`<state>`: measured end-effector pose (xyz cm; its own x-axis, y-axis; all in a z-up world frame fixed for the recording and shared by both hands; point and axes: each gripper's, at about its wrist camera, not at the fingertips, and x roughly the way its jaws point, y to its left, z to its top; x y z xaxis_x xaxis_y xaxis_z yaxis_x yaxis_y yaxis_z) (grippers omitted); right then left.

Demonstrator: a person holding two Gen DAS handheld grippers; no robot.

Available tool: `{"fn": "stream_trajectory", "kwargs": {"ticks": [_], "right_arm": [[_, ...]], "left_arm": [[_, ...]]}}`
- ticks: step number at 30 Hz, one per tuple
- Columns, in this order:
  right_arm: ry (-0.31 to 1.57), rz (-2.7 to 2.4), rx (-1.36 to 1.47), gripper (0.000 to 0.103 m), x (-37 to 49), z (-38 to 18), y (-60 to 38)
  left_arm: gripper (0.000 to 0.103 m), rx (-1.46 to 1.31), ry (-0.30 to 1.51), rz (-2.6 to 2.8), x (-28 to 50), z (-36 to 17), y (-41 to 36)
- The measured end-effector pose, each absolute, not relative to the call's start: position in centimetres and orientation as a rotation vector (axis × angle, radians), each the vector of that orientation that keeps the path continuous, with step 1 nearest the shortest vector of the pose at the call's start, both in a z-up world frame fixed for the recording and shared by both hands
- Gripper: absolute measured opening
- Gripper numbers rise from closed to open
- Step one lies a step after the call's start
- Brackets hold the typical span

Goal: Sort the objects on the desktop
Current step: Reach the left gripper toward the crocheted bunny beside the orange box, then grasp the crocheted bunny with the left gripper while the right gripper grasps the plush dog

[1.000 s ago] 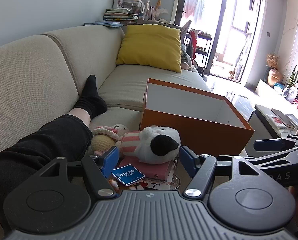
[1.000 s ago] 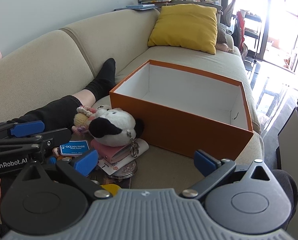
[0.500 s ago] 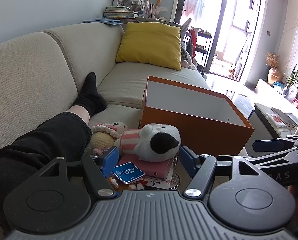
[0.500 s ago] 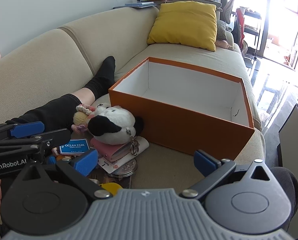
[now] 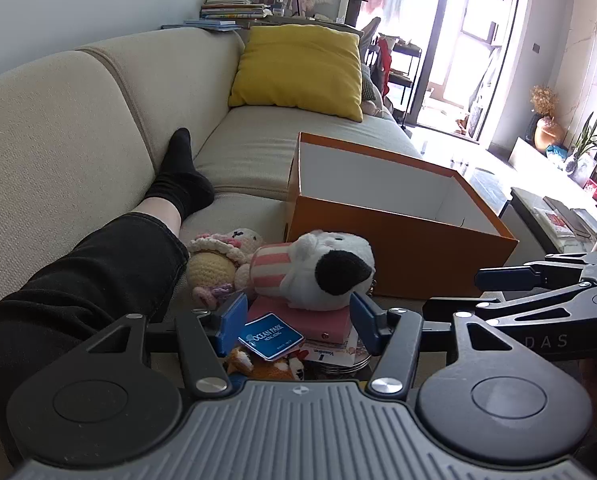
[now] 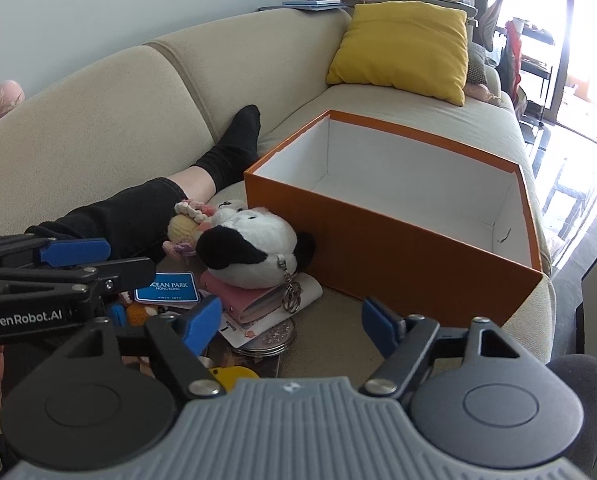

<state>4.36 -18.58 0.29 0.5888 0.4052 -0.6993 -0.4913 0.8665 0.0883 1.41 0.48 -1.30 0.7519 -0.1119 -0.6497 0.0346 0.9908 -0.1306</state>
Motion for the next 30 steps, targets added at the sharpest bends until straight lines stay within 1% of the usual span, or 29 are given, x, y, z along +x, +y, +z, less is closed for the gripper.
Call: {"fn": "stream_trajectory", "kwargs": {"ticks": [2, 3, 8, 13, 15, 17, 19, 22, 26, 30], "right_arm": [[0.8, 0.543, -0.117, 0.069, 5.2, 0.1, -18.2], [0.812, 0.551, -0.113, 0.068, 5.7, 0.0, -18.0], [0.857, 0.598, -0.091, 0.068, 8.4, 0.2, -16.4], [0.883, 0.65, -0.165, 0.069, 10.7, 0.9, -13.4], [0.921, 0.658, -0.185, 0.071, 11.8, 0.7, -12.4], [0.971, 0.646, -0.188, 0.078, 12.8, 0.5, -11.6], [1.009, 0.631, -0.191, 0.079, 13.7, 0.1, -11.3], [1.064, 0.621, -0.179, 0.084, 14.9, -0.4, -11.1], [1.141, 0.634, -0.158, 0.088, 16.0, -1.2, -11.0], [1.194, 0.652, -0.16, 0.089, 16.6, -2.0, -10.3]], "left_arm": [[0.062, -0.1, 0.73, -0.065, 1.9, -1.3, 1.0], [0.06, -0.096, 0.736, -0.062, 2.2, -1.3, 1.2], [0.059, -0.057, 0.752, -0.052, 4.3, -0.9, 2.4], [0.059, -0.039, 0.82, -0.089, 7.4, -0.7, 3.8], [0.059, -0.013, 0.855, -0.101, 8.7, -1.0, 4.3], [0.059, 0.018, 0.891, -0.113, 10.0, -1.4, 4.6], [0.059, 0.03, 0.927, -0.142, 11.4, -2.0, 5.0], [0.06, 0.05, 0.987, -0.188, 13.8, -3.1, 5.6], [0.06, 0.04, 1.082, -0.233, 16.7, -4.8, 6.7], [0.06, 0.036, 1.151, -0.265, 18.9, -5.9, 7.3]]}}
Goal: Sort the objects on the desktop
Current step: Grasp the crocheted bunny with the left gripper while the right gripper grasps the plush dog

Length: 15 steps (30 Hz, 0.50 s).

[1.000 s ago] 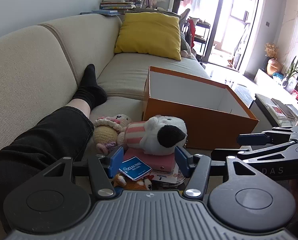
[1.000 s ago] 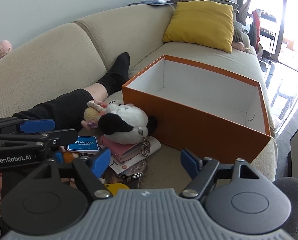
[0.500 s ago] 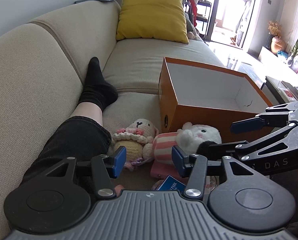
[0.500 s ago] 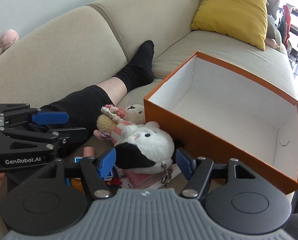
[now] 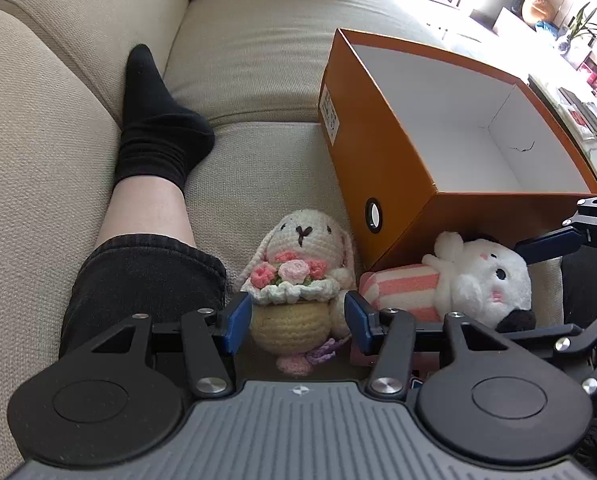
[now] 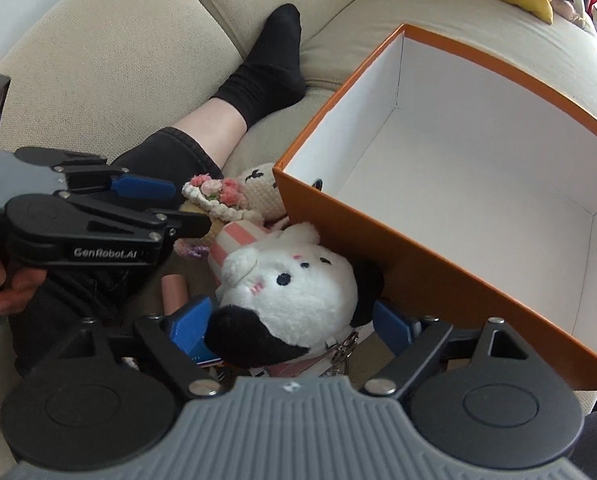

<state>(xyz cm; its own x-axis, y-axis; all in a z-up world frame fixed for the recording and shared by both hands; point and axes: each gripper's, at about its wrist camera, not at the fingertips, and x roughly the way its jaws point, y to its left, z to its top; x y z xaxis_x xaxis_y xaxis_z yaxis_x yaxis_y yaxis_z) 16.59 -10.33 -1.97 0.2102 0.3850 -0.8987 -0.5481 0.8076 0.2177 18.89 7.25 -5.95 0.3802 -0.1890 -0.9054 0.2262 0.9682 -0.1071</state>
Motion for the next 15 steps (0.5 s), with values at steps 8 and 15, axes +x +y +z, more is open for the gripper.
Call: {"fn": "stream_trajectory", "kwargs": {"ticks": [8, 15], "right_arm": [[1.251, 0.643, -0.215, 0.089, 17.5, -3.1, -9.0], [1.253, 0.627, -0.238, 0.088, 17.8, -3.9, -8.3]], "left_arm": [[0.06, 0.071, 1.272, -0.293, 21.3, -8.0, 7.3], [0.059, 0.029, 1.292, -0.319, 21.8, -9.1, 7.4]]}}
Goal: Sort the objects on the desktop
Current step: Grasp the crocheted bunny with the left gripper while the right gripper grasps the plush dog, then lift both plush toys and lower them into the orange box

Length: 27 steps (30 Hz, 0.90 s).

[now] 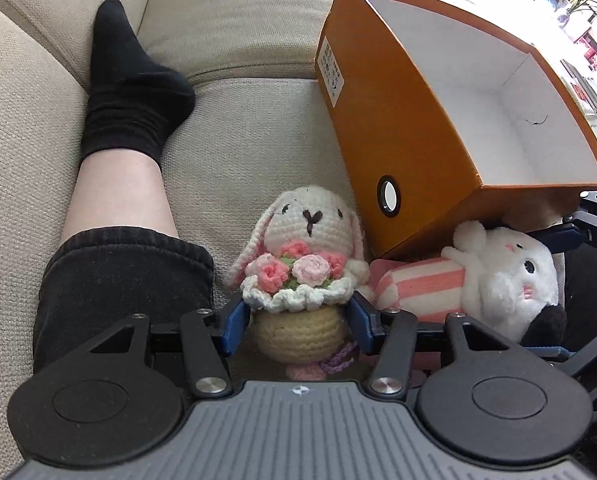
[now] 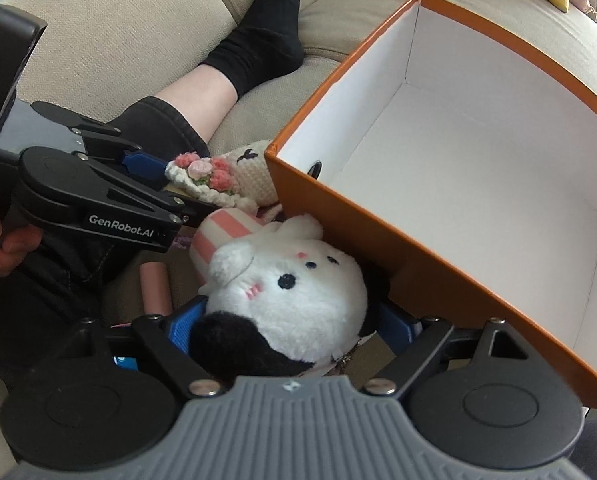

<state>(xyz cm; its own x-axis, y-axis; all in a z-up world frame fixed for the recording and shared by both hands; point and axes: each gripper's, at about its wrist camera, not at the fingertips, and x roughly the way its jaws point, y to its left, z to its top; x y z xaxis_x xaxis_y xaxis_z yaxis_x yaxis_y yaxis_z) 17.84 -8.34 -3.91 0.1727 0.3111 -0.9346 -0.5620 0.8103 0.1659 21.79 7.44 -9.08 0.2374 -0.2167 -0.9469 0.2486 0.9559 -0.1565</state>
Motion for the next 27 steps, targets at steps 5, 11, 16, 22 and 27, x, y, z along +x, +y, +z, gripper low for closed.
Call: {"fn": "stream_trajectory", "kwargs": {"ticks": [5, 11, 16, 22, 27], "right_arm": [[1.208, 0.651, -0.278, 0.08, 17.1, -3.3, -8.3], [1.143, 0.685, -0.32, 0.078, 16.1, -2.1, -9.2], [1.062, 0.725, -0.352, 0.078, 14.7, -0.1, -10.7], [0.937, 0.796, -0.337, 0.078, 12.9, 3.2, -13.3], [0.787, 0.79, -0.37, 0.078, 12.3, 6.5, -15.7]], "left_arm": [[0.052, 0.024, 1.258, -0.305, 20.7, -9.0, 7.4], [0.05, 0.017, 1.208, -0.258, 19.0, -6.6, 7.3], [0.049, 0.018, 1.131, -0.232, 16.8, -3.2, 7.2], [0.049, 0.02, 1.003, -0.201, 14.0, 1.7, 6.5], [0.049, 0.045, 0.893, -0.207, 13.1, 5.2, 4.7]]}}
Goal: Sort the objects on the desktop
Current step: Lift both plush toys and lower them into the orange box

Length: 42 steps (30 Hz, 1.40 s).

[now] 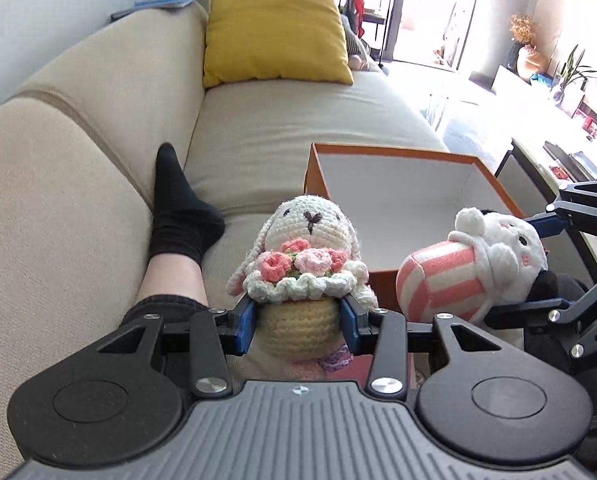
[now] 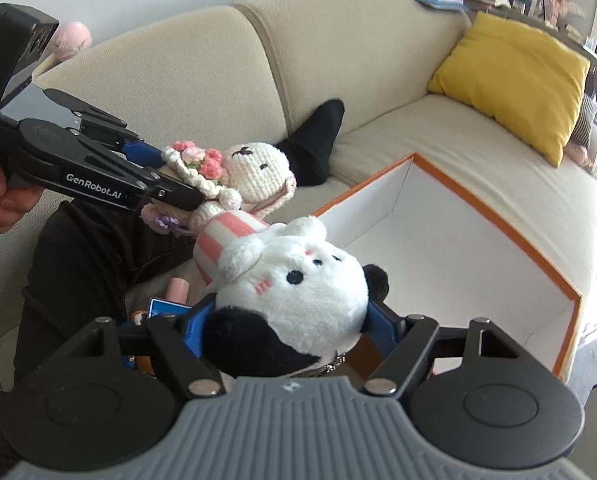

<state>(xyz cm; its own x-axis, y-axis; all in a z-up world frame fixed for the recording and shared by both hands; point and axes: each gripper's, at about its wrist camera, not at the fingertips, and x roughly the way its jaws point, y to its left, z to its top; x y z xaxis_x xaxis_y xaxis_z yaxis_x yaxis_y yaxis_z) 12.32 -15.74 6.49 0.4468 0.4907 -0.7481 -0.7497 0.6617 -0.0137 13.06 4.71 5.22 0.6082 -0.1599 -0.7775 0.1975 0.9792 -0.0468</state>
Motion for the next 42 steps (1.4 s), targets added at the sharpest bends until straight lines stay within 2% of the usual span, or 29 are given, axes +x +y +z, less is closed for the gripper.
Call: {"fn": "stream_trajectory", "kwargs": {"ticks": [8, 16, 24, 34, 39, 42], "right_arm": [[0.694, 0.662, -0.392, 0.078, 16.2, 8.0, -19.2], [0.819, 0.747, -0.623, 0.078, 22.8, 2.3, -19.7], [1.001, 0.943, -0.84, 0.078, 30.1, -3.3, -17.9], [0.922, 1.049, -1.026, 0.08, 32.5, -7.2, -15.3], [0.89, 0.988, -1.002, 0.089, 33.6, -7.3, -15.6], [0.903, 0.923, -0.977, 0.09, 34.4, -6.8, -16.4]], "left_arm": [[0.049, 0.069, 0.772, -0.262, 16.4, 8.1, 0.2], [0.049, 0.063, 0.872, -0.304, 21.9, 2.4, -3.4], [0.049, 0.209, 0.92, -0.261, 24.5, -1.8, -6.6], [0.049, 0.489, 0.942, -0.192, 26.0, -6.1, -10.0], [0.05, 0.586, 0.934, -0.181, 26.3, -6.8, -11.0], [0.05, 0.623, 0.943, -0.182, 26.5, -7.3, -11.4]]}}
